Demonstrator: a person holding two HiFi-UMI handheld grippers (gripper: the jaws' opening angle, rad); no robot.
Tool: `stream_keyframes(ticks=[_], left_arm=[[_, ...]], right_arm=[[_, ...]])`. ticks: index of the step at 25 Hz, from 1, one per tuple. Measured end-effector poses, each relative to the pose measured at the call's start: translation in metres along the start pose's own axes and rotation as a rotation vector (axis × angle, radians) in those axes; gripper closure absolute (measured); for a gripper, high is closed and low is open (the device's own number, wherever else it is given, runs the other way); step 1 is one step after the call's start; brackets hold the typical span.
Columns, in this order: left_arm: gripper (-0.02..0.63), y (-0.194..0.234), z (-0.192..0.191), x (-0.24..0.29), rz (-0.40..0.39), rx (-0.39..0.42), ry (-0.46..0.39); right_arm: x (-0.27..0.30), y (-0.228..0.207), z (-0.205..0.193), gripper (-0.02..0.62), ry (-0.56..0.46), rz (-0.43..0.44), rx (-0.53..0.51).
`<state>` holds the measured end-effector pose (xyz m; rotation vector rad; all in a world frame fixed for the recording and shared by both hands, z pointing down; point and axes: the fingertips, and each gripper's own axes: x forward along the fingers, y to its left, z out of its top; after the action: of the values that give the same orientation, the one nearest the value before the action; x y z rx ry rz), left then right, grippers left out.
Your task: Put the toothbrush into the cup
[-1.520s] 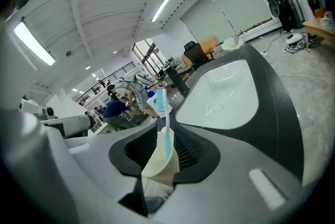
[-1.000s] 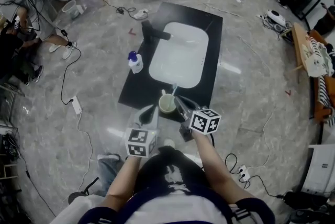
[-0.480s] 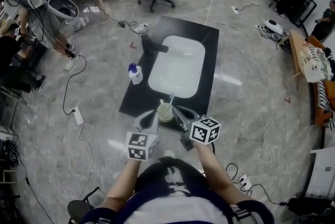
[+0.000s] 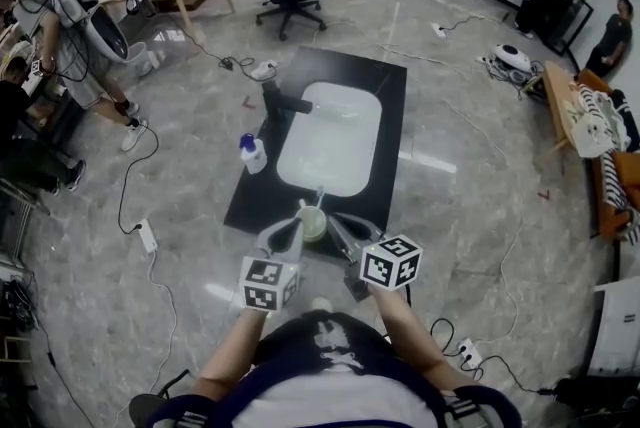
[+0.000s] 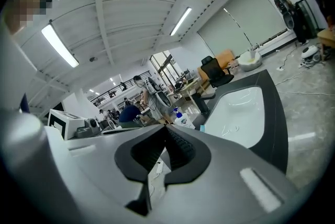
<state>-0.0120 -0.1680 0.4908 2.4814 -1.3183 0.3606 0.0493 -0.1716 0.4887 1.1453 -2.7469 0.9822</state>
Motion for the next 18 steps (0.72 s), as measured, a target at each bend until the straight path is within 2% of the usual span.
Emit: stream_keyframes(ticks=[8,18], left_arm=[[0.606,-0.008,0.003,-0.013,-0.023,0.016,-0.006],[0.606,-0.011,0.012,-0.033,-0.045,0.033,-0.032]], right_arm=[[-0.013,0.030,0.002,0.594,-0.020,0.005,-0.062],[-0.018,0.060,0.003,0.594,-0.044,-0.037,-0.140]])
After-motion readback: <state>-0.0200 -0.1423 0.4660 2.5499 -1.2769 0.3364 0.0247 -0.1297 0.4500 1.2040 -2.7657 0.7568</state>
